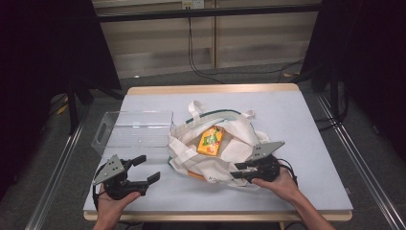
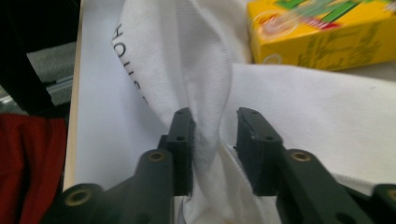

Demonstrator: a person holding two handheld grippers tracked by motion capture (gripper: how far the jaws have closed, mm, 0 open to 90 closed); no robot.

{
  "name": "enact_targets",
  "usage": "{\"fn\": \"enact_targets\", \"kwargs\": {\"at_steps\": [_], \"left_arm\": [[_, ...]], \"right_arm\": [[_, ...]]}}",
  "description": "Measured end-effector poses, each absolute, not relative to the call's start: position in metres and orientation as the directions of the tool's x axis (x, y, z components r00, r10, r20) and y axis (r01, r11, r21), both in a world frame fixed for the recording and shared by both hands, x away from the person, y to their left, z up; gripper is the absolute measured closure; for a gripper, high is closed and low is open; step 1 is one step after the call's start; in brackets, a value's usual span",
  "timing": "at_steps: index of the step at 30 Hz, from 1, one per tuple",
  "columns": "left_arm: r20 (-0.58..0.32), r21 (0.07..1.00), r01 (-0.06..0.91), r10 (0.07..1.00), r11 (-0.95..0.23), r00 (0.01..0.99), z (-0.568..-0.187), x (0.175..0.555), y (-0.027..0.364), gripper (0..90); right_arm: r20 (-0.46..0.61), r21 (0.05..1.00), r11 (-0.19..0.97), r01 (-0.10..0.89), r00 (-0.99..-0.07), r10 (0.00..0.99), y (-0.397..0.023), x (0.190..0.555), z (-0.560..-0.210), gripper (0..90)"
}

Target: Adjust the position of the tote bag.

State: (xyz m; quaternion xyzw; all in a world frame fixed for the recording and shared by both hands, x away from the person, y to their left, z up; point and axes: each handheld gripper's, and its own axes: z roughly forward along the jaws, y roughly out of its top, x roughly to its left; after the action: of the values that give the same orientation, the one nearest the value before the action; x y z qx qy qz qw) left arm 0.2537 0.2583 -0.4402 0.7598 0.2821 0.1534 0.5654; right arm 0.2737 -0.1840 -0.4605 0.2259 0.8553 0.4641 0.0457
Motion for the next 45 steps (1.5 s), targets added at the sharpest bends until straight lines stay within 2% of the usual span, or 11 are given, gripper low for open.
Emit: {"fn": "enact_targets", "kwargs": {"at_steps": [8, 11, 14, 19, 24, 30, 37, 40, 45], "left_arm": [[-0.126, 0.944, 0.266, 0.534, -0.194, 0.836, -0.436, 0.250, 0.248, 27.7], [-0.146, 0.944, 0.271, 0.500, -0.187, 0.854, -0.434, 0.248, 0.241, 31.5], [-0.147, 0.945, 0.266, 0.482, -0.189, 0.864, -0.428, 0.248, 0.234, 34.2], [-0.153, 0.944, 0.264, 0.444, -0.200, 0.883, -0.414, 0.249, 0.221, 39.8], [-0.121, 0.941, 0.240, 0.425, -0.238, 0.897, -0.399, 0.254, 0.208, 42.6], [-0.112, 0.945, 0.221, 0.397, -0.240, 0.911, -0.386, 0.261, 0.194, 44.4], [-0.092, 0.936, 0.196, 0.335, -0.292, 0.938, -0.375, 0.269, 0.170, 48.2], [-0.048, 0.918, 0.166, 0.315, -0.359, 0.948, -0.368, 0.274, 0.157, 48.6], [-0.023, 0.879, 0.145, 0.262, -0.455, 0.965, -0.356, 0.284, 0.131, 47.8]], "right_arm": [[0.123, 0.861, 0.392, 0.323, -0.881, 0.457, -0.197, 0.268, -0.438, 44.0], [0.125, 0.880, 0.359, 0.312, -0.879, 0.460, -0.202, 0.267, -0.428, 39.0], [0.126, 0.895, 0.324, 0.306, -0.871, 0.474, -0.208, 0.266, -0.420, 40.0], [0.121, 0.900, 0.304, 0.312, -0.849, 0.514, -0.220, 0.270, -0.415, 53.0], [0.117, 0.901, 0.293, 0.322, -0.827, 0.550, -0.229, 0.284, -0.413, 59.1], [0.142, 0.895, 0.280, 0.347, -0.816, 0.560, -0.231, 0.303, -0.418, 59.2], [0.138, 0.890, 0.290, 0.352, -0.814, 0.564, -0.229, 0.309, -0.416, 60.2], [0.133, 0.887, 0.299, 0.351, -0.816, 0.562, -0.230, 0.313, -0.414, 61.1], [0.125, 0.879, 0.315, 0.357, -0.812, 0.571, -0.229, 0.324, -0.409, 62.5]]}}
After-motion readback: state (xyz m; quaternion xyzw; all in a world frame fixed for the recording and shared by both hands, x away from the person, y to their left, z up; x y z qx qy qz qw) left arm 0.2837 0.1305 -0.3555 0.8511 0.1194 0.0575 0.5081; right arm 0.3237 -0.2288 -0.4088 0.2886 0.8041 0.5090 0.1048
